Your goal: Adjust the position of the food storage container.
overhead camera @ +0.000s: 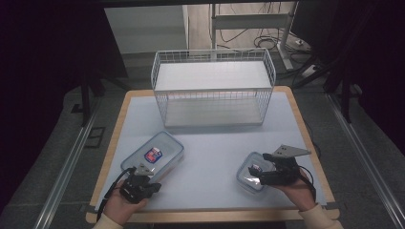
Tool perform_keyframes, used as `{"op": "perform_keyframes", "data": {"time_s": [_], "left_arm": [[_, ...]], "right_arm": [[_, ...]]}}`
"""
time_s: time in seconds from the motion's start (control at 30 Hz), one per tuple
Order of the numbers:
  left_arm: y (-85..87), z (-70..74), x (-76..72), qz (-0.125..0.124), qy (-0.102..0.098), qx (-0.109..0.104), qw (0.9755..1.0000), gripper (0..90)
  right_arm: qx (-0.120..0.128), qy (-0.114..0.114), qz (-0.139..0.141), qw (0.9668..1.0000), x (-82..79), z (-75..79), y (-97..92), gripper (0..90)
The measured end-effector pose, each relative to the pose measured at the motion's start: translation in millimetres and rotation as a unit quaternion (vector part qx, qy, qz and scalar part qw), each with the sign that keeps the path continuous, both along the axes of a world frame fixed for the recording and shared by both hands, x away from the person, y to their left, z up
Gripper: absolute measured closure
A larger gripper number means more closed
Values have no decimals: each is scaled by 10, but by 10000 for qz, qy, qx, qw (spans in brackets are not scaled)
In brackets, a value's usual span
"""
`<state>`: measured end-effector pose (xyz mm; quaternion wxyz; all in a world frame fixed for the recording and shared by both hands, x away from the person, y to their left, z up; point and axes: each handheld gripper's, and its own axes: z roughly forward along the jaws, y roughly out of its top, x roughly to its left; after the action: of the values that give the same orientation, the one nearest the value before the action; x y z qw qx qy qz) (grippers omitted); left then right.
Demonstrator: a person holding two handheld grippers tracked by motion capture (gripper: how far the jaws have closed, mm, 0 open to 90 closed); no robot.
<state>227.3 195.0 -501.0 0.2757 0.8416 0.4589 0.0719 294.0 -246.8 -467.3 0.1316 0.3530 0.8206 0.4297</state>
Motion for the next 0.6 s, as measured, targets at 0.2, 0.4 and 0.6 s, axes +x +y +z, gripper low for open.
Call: {"op": "perform_keyframes", "data": {"time_s": [0.2, 0.4, 0.6], "left_arm": [[180, -32, 29, 225, 54, 79, 9997, 900], [362, -58, 99, 455, 103, 96, 9989, 900], [567, -141, 232, 714, 199, 216, 9970, 900]], "right_arm": [[-9, -9, -14, 10000, 3, 0, -10, 192], [-41, 8, -4, 10000, 7, -16, 2, 192], [-62, 32, 9, 10000, 11, -34, 13, 192]]}}
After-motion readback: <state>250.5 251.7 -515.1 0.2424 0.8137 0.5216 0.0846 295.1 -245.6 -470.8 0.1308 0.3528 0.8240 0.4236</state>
